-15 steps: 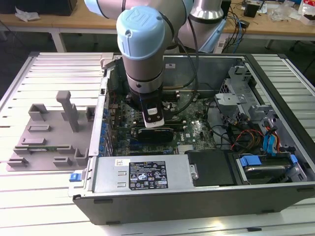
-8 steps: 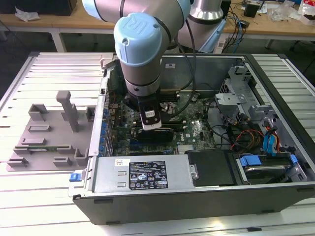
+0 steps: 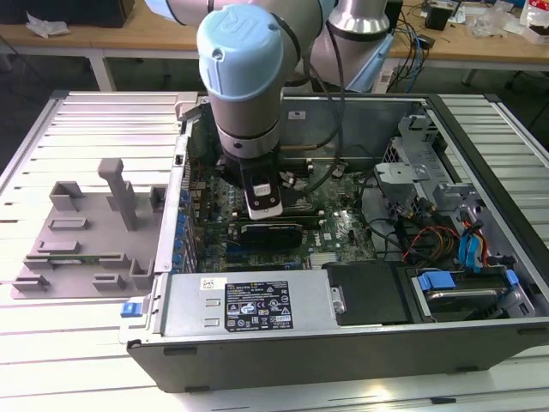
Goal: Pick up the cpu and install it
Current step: 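Install the second cpu locking lever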
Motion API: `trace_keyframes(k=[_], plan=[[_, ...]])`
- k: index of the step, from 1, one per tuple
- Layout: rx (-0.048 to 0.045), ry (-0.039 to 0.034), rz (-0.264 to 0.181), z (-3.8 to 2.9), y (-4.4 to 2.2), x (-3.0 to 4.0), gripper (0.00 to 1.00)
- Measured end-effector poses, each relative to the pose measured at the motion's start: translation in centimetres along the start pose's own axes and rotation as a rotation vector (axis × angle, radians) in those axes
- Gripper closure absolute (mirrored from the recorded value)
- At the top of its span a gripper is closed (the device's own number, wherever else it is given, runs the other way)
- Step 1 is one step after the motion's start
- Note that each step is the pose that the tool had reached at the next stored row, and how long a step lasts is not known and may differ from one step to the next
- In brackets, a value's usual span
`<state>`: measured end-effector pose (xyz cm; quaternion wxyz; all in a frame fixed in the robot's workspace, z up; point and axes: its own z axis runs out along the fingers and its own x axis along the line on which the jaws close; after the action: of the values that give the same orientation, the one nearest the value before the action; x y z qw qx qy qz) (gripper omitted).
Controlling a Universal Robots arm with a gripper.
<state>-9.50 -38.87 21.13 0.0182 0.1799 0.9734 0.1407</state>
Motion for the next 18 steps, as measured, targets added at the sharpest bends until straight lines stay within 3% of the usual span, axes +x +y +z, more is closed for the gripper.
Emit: trace_keyframes(k=[3,4,5,6,7,8,11,12,13,18], plan=[[0.0027,-0.0014,0.001,0.31,1.23,-2.12,0.89],[0.0038,-0.0017,0.001,0.65,2.34,-1.85,0.89],[0.014,-0.0052,0.0,0.95,3.37,-1.52,0.89],[0.0585,-0.0193,-0.003,1.05,3.69,-1.67,0.89],[0.0907,-0.0281,-0.006,1.1,3.89,-1.94,0.89],[0.1035,-0.0316,-0.006,1.23,4.36,-2.27,0.89],[0.1071,-0.0324,-0.007,1.3,5.49,-2.65,0.89],[0.1116,-0.034,-0.007,0.5,5.76,-2.66,0.89],[0.1139,-0.0349,-0.007,0.15,5.87,-2.67,0.89],[0.1142,-0.035,-0.007,0.11,5.88,-2.67,0.89]])
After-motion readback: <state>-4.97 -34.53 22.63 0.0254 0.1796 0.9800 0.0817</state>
